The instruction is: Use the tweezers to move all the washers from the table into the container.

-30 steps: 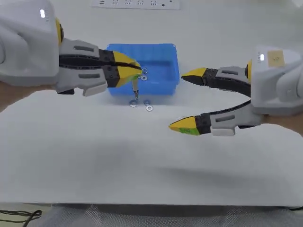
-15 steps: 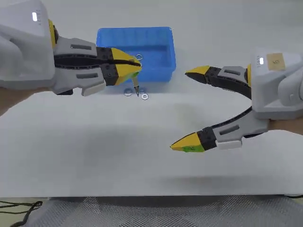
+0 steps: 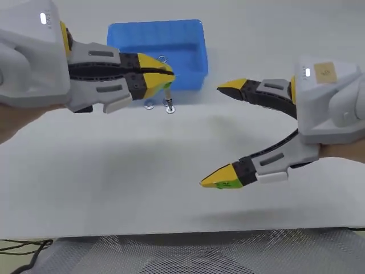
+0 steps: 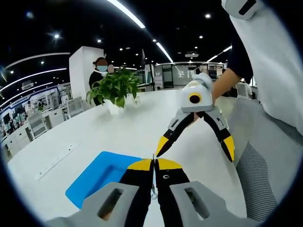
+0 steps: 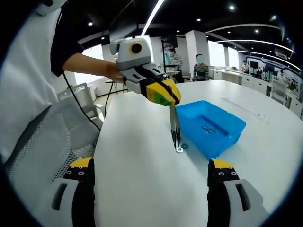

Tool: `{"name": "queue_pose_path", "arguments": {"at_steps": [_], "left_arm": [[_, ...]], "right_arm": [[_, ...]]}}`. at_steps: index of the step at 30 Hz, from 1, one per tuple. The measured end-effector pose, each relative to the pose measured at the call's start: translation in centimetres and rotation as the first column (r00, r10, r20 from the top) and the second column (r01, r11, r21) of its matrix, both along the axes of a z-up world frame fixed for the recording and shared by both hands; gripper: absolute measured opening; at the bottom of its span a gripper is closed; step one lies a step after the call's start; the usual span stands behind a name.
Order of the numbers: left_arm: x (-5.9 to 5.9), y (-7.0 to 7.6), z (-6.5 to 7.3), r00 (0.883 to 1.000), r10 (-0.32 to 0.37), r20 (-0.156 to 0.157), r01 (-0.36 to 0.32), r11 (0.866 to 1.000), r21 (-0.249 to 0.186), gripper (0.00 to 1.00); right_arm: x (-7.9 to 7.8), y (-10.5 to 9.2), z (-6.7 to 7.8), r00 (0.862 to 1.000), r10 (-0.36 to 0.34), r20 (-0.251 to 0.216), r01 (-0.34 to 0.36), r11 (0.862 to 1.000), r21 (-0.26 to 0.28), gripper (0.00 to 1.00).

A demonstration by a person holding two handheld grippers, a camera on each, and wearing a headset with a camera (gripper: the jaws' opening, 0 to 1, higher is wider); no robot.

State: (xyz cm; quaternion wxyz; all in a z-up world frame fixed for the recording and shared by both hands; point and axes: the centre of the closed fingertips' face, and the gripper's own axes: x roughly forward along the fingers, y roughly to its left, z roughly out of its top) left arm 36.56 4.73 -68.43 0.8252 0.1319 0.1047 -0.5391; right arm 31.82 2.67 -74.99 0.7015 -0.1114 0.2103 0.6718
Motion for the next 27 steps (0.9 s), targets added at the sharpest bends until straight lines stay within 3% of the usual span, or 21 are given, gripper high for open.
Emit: {"name": "queue_pose_path", "arguments": {"at_steps": [18, 21, 27], "left_arm": [[0.4, 0.5, -1.4, 1.0, 0.006, -0.016, -0.006, 1.0, 0.018, 0.05], [0.6, 0.7, -1.4, 0.999, 0.01, -0.032, -0.009, 1.0, 0.022, 0.05], [0.2, 0.5, -1.5, 0.998, -0.022, -0.065, 0.027, 0.997, 0.072, 0.05]], "right_arm": [[-0.1, 0.3, -0.7, 1.0, -0.007, -0.029, 0.007, 1.0, 0.0, 0.99], [0.2, 0.6, -0.8, 0.999, -0.006, -0.035, 0.006, 1.0, 0.005, 0.99], [1.4, 2.1, -0.9, 0.999, 0.011, -0.05, -0.01, 1.0, 0.021, 0.93]]}}
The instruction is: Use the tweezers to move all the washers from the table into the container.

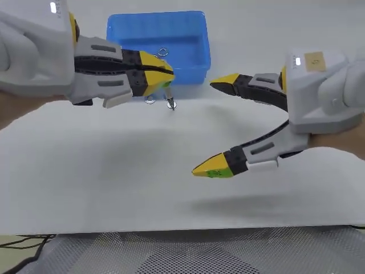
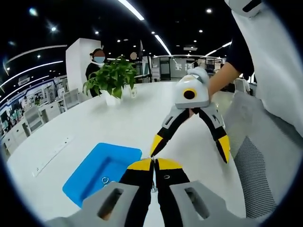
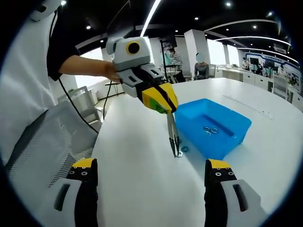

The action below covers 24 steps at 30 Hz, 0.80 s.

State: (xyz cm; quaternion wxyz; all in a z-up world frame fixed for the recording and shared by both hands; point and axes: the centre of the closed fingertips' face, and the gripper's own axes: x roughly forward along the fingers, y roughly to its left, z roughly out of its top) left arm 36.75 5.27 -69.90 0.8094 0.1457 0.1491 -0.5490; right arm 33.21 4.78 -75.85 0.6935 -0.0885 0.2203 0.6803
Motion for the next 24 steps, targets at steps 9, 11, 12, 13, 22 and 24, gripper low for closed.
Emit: {"name": "queue_pose_path", "arguments": {"at_steps": [9, 11, 12, 13, 22, 24], "left_arm": [[0.5, 1.0, -0.6, 1.0, 0.007, -0.026, -0.007, 1.0, 0.011, 0.05], [0.6, 1.2, -0.7, 0.999, 0.01, -0.032, -0.01, 1.0, 0.012, 0.05], [0.6, 1.3, -0.7, 0.999, 0.01, -0.034, -0.01, 1.0, 0.012, 0.05], [0.6, 1.4, -0.7, 0.999, 0.01, -0.037, -0.01, 1.0, 0.012, 0.05], [0.1, 1.4, -0.8, 0.999, -0.004, -0.042, 0.005, 1.0, 0.021, 0.05], [0.1, 1.2, -0.9, 0.999, -0.006, -0.043, 0.006, 1.0, 0.019, 0.05]], "right_arm": [[1.9, 1.9, -0.2, 0.998, 0.002, -0.057, -0.003, 1.0, -0.005, 0.66], [2.2, 2.3, -0.1, 0.996, 0.004, -0.084, -0.004, 1.0, -0.004, 0.59], [2.2, 2.5, 0.1, 0.997, 0.012, -0.075, -0.011, 1.0, 0.005, 0.55], [2.3, 2.9, 0.3, 0.998, 0.022, -0.052, -0.022, 1.0, 0.009, 0.5], [3.0, 4.2, -0.2, 0.996, 0.083, 0.021, -0.082, 0.996, -0.031, 0.25], [3.1, 4.4, -0.1, 0.995, 0.093, 0.035, -0.092, 0.995, -0.024, 0.24]]}}
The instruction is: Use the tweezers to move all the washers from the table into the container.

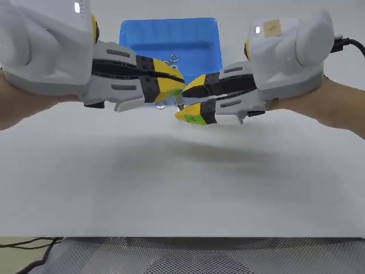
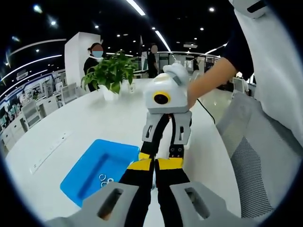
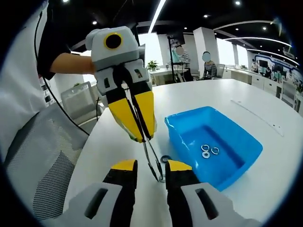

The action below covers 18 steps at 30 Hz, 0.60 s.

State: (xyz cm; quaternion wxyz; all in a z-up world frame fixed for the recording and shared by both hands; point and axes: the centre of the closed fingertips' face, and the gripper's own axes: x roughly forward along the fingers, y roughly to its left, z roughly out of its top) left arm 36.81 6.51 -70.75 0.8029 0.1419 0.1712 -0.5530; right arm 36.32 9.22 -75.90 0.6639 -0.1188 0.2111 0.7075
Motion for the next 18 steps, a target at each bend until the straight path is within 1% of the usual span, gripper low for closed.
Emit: {"name": "queue_pose_path", "arguments": {"at_steps": [5, 7, 10, 11, 12, 13, 15, 16, 18], "left_arm": [[0.1, -0.4, 0.0, 1.0, 0.0, 0.0, 0.0, 1.0, -0.005, 0.05], [0.1, -0.5, 0.0, 1.0, 0.0, 0.0, 0.0, 1.0, -0.007, 0.05], [0.0, -0.6, -0.1, 1.0, -0.003, -0.002, 0.003, 1.0, -0.009, 0.05], [0.0, -0.6, -0.1, 1.0, -0.006, -0.003, 0.006, 1.0, -0.009, 0.05], [0.0, -0.7, -0.1, 1.0, -0.006, -0.003, 0.006, 1.0, -0.009, 0.05], [0.0, -0.7, -0.1, 1.0, -0.006, -0.001, 0.006, 1.0, -0.008, 0.05], [0.0, -0.8, -0.1, 1.0, -0.006, -0.002, 0.006, 1.0, -0.008, 0.05], [0.0, -0.8, -0.1, 1.0, -0.005, -0.002, 0.005, 1.0, -0.008, 0.05], [0.0, -0.8, -0.2, 1.0, -0.005, 0.0, 0.005, 1.0, -0.005, 0.05]], "right_arm": [[0.2, 0.5, -0.1, 0.999, 0.041, 0.023, -0.041, 0.999, -0.012, 0.15], [0.2, 0.5, -0.2, 0.999, 0.048, 0.021, -0.048, 0.999, -0.019, 0.15], [-0.1, 0.3, -0.8, 0.994, 0.092, 0.054, -0.088, 0.994, -0.059, 0.14], [-0.1, 0.3, -1.0, 0.993, 0.101, 0.069, -0.096, 0.993, -0.068, 0.14], [0.0, 0.2, -1.1, 0.989, 0.112, 0.095, -0.104, 0.991, -0.083, 0.12], [-0.2, 0.4, -1.0, 0.987, 0.12, 0.105, -0.112, 0.99, -0.082, 0.12], [-0.2, 0.4, -1.0, 0.983, 0.132, 0.124, -0.12, 0.988, -0.099, 0.11], [-0.2, 0.4, -1.0, 0.979, 0.146, 0.143, -0.131, 0.986, -0.107, 0.11], [-0.2, 0.3, -1.0, 0.98, 0.143, 0.138, -0.128, 0.986, -0.108, 0.1]]}}
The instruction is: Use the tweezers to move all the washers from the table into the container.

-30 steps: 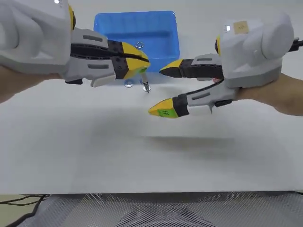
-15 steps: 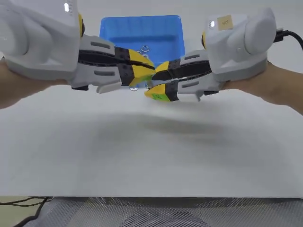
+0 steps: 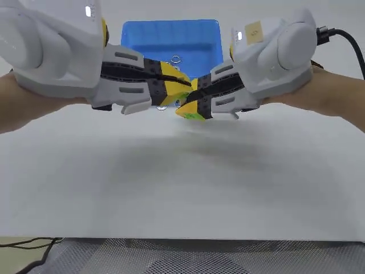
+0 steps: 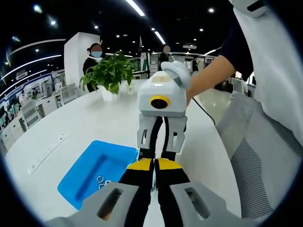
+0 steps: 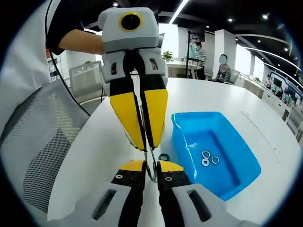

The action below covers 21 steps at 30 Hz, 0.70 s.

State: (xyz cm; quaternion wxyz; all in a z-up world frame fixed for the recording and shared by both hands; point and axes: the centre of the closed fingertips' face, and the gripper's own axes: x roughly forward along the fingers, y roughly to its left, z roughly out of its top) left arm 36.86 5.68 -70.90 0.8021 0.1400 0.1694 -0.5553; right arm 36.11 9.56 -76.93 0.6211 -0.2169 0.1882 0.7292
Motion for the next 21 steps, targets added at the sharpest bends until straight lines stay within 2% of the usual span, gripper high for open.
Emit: {"name": "queue_pose_path", "arguments": {"at_steps": [2, 4, 8, 13, 21], "left_arm": [[-0.12, -0.08, -0.01, 1.0, -0.004, -0.004, 0.004, 1.0, 0.0, 0.05], [-0.31, -0.2, -0.03, 1.0, -0.008, -0.006, 0.008, 1.0, 0.002, 0.05], [-0.38, -0.26, -0.05, 1.0, 0.003, 0.003, -0.003, 1.0, 0.011, 0.06], [-0.47, -0.29, 0.03, 1.0, 0.018, -0.018, -0.018, 1.0, -0.006, 0.1], [-0.36, 0.09, 0.21, 0.999, 0.048, -0.012, -0.048, 0.999, -0.011, 0.18]], "right_arm": [[-0.04, -0.04, 0.01, 1.0, 0.002, 0.0, -0.002, 1.0, 0.001, 0.1], [-0.29, -0.12, -0.02, 0.999, 0.021, 0.027, -0.021, 1.0, 0.0, 0.1], [-0.24, -0.13, -0.03, 0.999, 0.024, 0.043, -0.024, 1.0, 0.002, 0.09], [-0.33, 0.09, 0.03, 0.999, 0.018, 0.039, -0.019, 1.0, 0.012, 0.09], [-0.33, 0.42, 0.78, 0.999, 0.002, 0.039, -0.003, 1.0, 0.026, 0.09]]}}
